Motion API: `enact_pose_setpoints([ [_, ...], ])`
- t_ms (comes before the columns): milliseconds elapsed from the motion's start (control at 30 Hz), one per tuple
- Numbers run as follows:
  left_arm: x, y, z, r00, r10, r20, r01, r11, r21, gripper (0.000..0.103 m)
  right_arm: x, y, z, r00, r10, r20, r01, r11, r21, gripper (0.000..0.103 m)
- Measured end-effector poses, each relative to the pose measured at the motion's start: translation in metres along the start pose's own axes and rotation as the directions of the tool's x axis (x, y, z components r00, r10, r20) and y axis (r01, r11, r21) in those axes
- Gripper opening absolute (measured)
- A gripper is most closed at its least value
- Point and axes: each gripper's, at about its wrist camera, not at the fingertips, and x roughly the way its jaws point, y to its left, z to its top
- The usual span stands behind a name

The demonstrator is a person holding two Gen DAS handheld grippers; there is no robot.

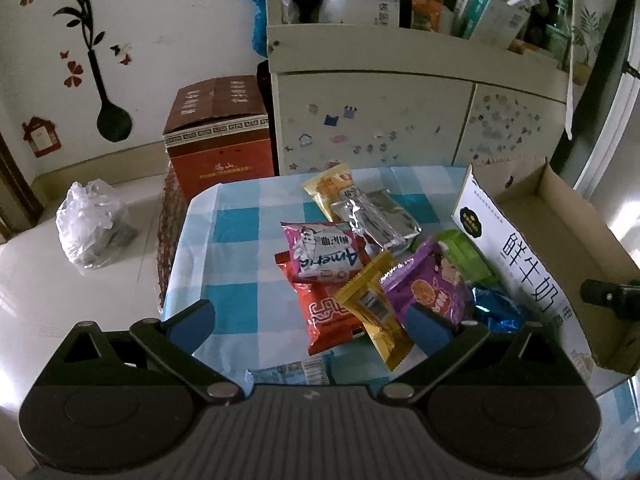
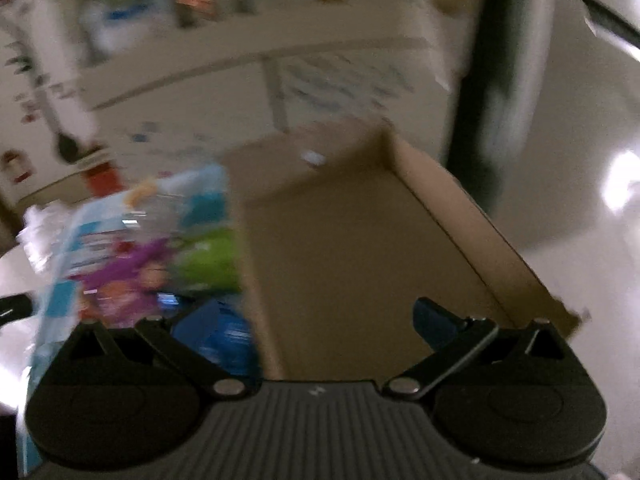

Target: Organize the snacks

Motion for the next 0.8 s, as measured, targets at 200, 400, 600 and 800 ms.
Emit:
enact_pose_setpoints([
  [200, 0.002, -0.002, -0.001, 1.000, -0.001, -0.003, 0.001, 1.000, 0.008, 0.103, 0.014, -0.023, -0.009, 0.991, -0.091, -0.099, 0.100, 0.992, 0.081, 0.102],
  [400, 0.001, -0.001, 0.001, 1.000, 0.003, -0.002, -0.003, 1.000, 0.000, 0.103, 0.006, -0.029, -0.017, 0.978, -0.151, -0.145, 0.172, 0.975, 0.141, 0.102],
  [600, 0.000, -0.002, 0.000, 1.000, 0.008, 0.002, -0.008, 1.000, 0.005, 0.103, -0.014, -0.040, -0.032, 0.972, -0.174, -0.159, 0.213, 0.936, 0.280, 0.102],
  [800, -0.004, -0.004, -0.003, 1.000, -0.004, 0.015, 0.003, 0.999, 0.051, 0.103, -0.038, -0.018, -0.040, 0.976, -0.207, -0.065, 0.216, 0.947, 0.238, 0.102],
])
